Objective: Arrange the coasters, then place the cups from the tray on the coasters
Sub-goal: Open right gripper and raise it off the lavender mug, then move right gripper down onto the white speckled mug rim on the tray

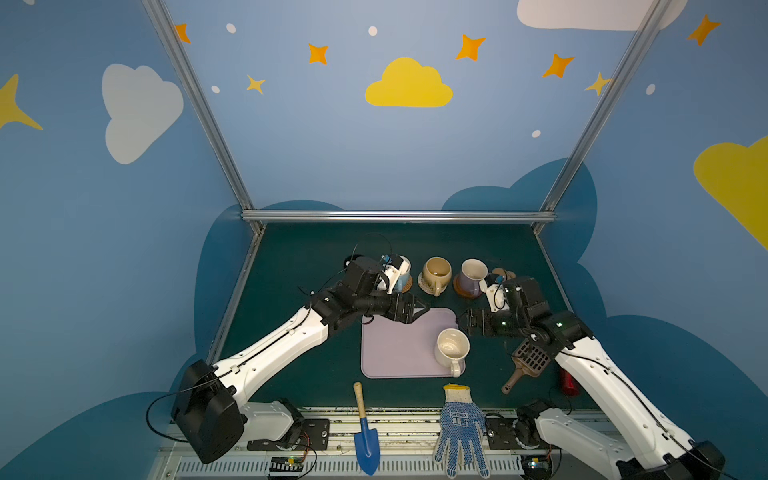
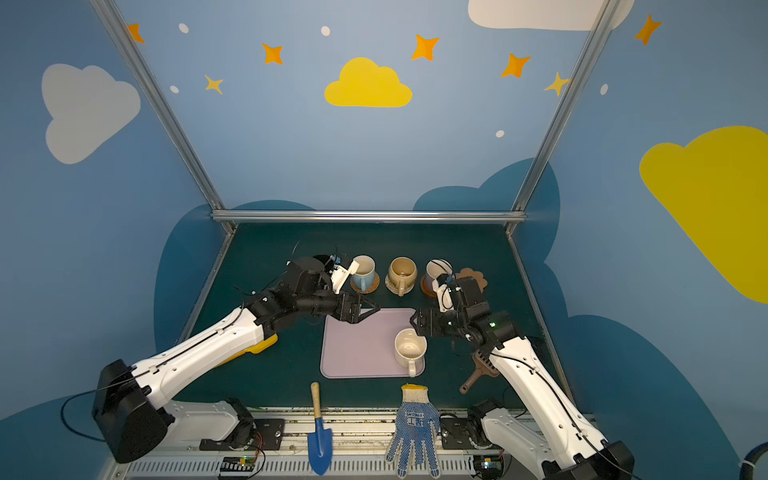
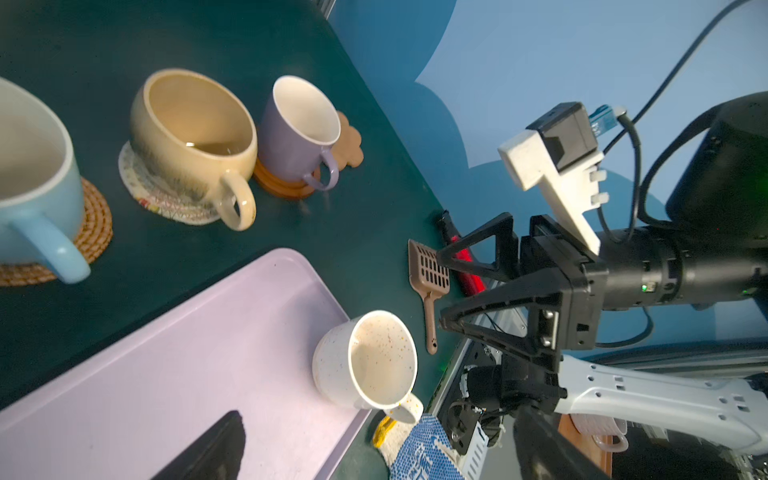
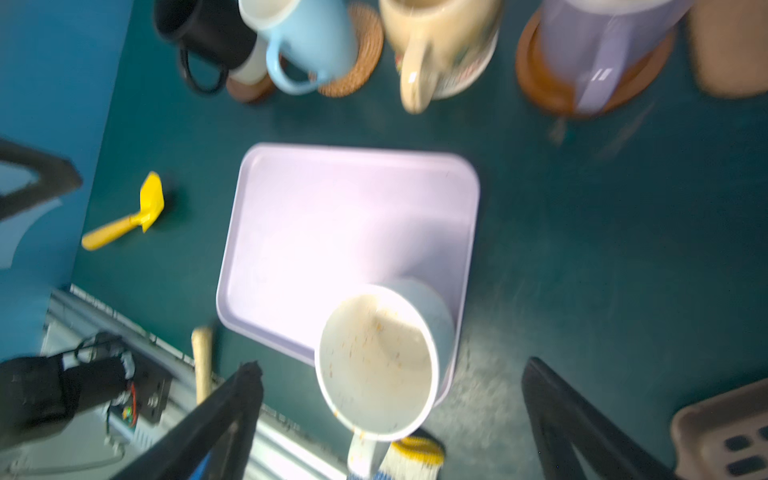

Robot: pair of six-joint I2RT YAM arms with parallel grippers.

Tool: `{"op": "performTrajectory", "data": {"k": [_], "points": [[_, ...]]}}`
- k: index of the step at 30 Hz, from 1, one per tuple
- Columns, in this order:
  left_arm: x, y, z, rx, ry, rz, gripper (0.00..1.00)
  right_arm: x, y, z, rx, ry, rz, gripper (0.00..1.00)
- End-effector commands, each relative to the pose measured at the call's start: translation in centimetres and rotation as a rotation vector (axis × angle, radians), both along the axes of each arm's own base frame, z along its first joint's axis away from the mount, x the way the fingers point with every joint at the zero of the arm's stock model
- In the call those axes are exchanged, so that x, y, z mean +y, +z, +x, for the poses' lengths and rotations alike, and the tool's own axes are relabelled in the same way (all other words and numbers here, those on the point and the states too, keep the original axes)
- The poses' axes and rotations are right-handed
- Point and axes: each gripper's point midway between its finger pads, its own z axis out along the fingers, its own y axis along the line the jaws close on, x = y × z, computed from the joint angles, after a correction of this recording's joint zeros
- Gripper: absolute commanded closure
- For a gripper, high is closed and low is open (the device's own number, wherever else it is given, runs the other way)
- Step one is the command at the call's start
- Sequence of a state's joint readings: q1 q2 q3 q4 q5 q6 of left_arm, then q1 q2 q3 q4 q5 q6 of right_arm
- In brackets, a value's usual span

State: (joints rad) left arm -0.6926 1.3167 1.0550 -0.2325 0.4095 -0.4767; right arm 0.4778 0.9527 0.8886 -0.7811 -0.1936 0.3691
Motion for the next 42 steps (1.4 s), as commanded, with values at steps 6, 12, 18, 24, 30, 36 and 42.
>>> {"op": "performTrajectory", "data": {"k": [6, 12, 18, 24, 30, 36, 42], "points": [[0.6, -0.4, -0.9, 0.005, 0.012, -0.029, 0.00, 0.0, -3.6, -5.5, 0.141, 0.022, -0.081, 0.03], [1.0, -1.7, -0.7, 0.042, 0.040, 0.059, 0.00, 0.7, -5.3, -7.7, 0.158, 0.131, -0.184, 0.03], [0.6, -1.8, -1.9, 0.126, 0.032, 0.052, 0.00, 1.8, -6.8, -8.1, 0.181, 0.105, -0.212, 0.04], [0.0, -3.3, -4.7, 0.235, -0.065, 0.033, 0.00, 3.2, -9.0, -8.6, 0.204, 0.089, -0.224, 0.10], [0.8, -4.8, -5.1, 0.253, -0.008, 0.034, 0.00, 3.0, -10.0, -8.2, 0.178, 0.047, -0.234, 0.28], [1.1, -5.6, -5.2, 0.275, 0.027, 0.027, 0.01, 2.9, -10.6, -7.7, 0.158, 0.027, -0.260, 0.47], [1.2, -6.0, -5.1, 0.294, 0.040, 0.042, 0.00, 3.1, -10.4, -7.2, 0.124, 0.018, -0.270, 0.58]]}}
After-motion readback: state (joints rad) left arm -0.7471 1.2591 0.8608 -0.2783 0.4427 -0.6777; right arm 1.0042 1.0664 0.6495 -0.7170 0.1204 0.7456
